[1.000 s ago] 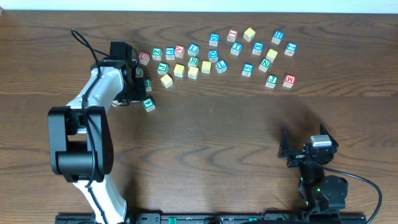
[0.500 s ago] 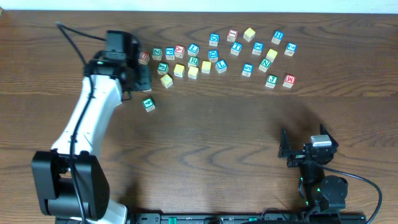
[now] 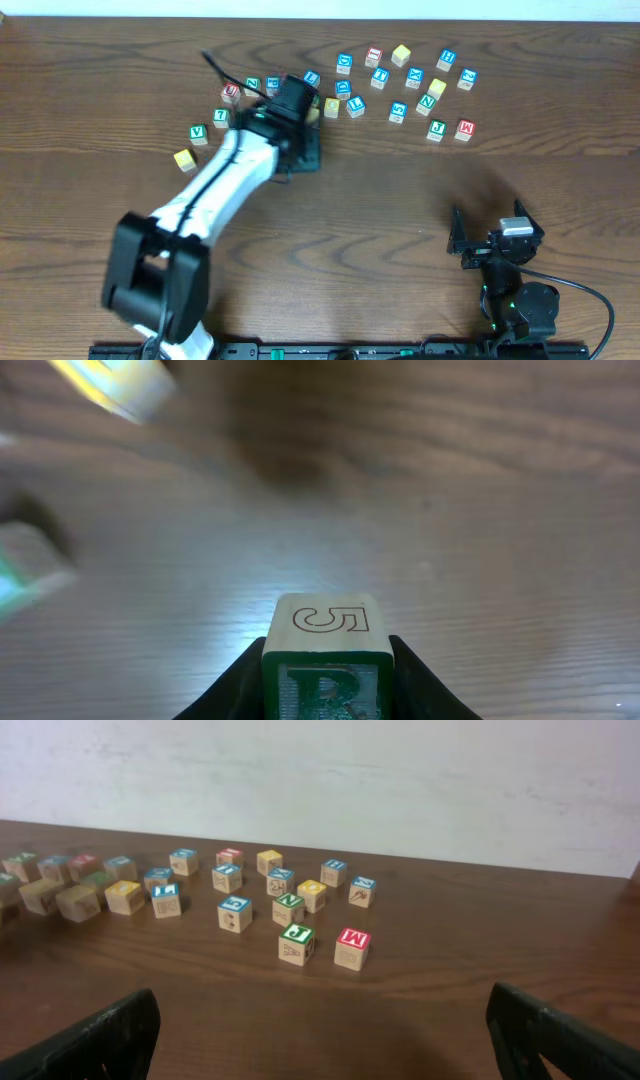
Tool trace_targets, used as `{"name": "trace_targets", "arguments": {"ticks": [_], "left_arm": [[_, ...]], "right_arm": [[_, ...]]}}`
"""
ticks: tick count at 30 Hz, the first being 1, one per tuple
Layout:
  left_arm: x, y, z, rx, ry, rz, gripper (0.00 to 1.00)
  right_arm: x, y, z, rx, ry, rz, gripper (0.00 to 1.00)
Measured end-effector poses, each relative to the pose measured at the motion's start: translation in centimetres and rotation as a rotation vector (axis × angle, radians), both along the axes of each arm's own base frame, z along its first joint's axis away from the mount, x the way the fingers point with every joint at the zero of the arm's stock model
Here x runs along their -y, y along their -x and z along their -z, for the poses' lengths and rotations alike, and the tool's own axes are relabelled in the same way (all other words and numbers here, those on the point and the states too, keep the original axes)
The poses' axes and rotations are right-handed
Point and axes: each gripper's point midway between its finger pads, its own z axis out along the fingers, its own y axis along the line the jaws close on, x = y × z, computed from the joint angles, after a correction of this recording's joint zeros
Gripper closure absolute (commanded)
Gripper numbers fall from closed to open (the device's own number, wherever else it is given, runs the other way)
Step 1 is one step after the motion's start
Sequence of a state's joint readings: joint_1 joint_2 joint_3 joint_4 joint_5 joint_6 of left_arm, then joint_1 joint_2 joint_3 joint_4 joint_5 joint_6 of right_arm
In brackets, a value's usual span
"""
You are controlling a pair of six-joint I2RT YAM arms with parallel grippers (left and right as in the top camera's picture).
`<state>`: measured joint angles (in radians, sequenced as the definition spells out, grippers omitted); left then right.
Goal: Spell out ROBOT
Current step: 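Carry the green R block forward and set it down on the open table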
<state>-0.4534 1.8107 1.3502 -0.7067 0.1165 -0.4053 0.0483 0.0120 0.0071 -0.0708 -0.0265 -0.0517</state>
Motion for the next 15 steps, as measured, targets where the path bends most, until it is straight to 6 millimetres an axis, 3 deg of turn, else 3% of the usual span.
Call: {"name": "trace_targets", "arguments": {"ticks": [5,15], "left_arm": [[2.1,1.6,2.9,-0.077,-0.023,0.000,0.68],[3.3,1.2,3.8,-0.056,-0.029,-0.002,0.68]], "right_arm": [[0.0,0.0,0.0,0.000,0.000,0.000,0.01],[0.0,0.0,0.0,0.000,0.000,0.000,0.01]]}}
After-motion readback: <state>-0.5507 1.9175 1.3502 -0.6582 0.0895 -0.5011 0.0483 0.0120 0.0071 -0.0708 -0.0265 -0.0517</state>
